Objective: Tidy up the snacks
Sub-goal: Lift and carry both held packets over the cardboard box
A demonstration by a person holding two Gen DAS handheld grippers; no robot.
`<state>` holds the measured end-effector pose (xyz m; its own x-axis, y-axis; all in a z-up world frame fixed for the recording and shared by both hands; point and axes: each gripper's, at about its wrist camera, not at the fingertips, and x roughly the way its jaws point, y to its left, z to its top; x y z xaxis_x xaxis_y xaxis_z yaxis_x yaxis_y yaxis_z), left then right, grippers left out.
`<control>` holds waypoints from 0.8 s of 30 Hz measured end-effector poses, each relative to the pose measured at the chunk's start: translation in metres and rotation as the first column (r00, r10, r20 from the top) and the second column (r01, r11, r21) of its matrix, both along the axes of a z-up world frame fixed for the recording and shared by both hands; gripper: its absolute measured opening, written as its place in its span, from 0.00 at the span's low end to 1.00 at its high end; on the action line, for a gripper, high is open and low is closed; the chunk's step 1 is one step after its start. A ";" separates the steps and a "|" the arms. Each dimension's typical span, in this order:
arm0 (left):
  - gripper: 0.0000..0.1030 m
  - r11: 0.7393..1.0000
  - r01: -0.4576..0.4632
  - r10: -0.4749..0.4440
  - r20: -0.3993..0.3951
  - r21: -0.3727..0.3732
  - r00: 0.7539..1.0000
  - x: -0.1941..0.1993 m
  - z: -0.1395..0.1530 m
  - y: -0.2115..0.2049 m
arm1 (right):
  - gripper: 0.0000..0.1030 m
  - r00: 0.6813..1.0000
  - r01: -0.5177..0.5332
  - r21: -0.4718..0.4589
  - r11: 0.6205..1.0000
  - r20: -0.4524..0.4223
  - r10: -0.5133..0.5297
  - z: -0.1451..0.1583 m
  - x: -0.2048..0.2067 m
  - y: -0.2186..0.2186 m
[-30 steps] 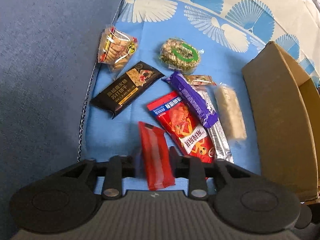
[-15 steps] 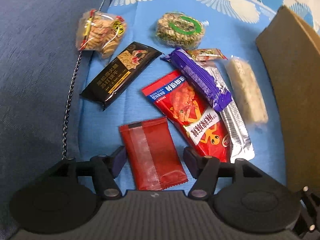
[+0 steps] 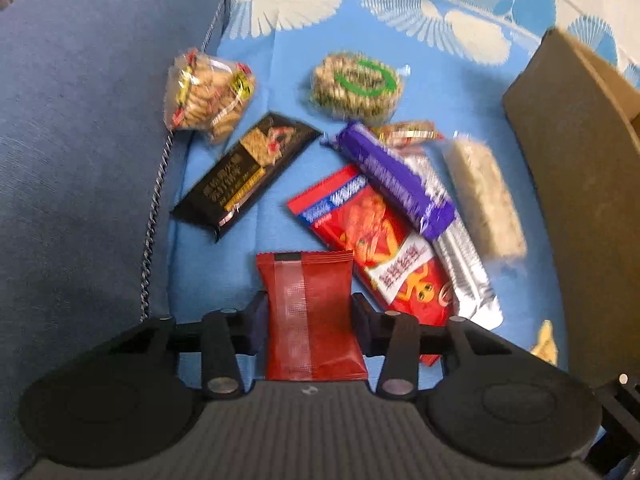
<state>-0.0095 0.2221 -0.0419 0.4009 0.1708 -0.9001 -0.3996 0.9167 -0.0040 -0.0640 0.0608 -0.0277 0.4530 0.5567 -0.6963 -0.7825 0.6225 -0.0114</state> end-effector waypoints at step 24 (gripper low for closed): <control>0.47 0.999 0.035 -0.042 0.171 0.039 0.984 -0.004 0.045 -0.022 | 0.13 0.990 0.062 0.219 0.974 0.110 -0.088 0.073 0.007 -0.042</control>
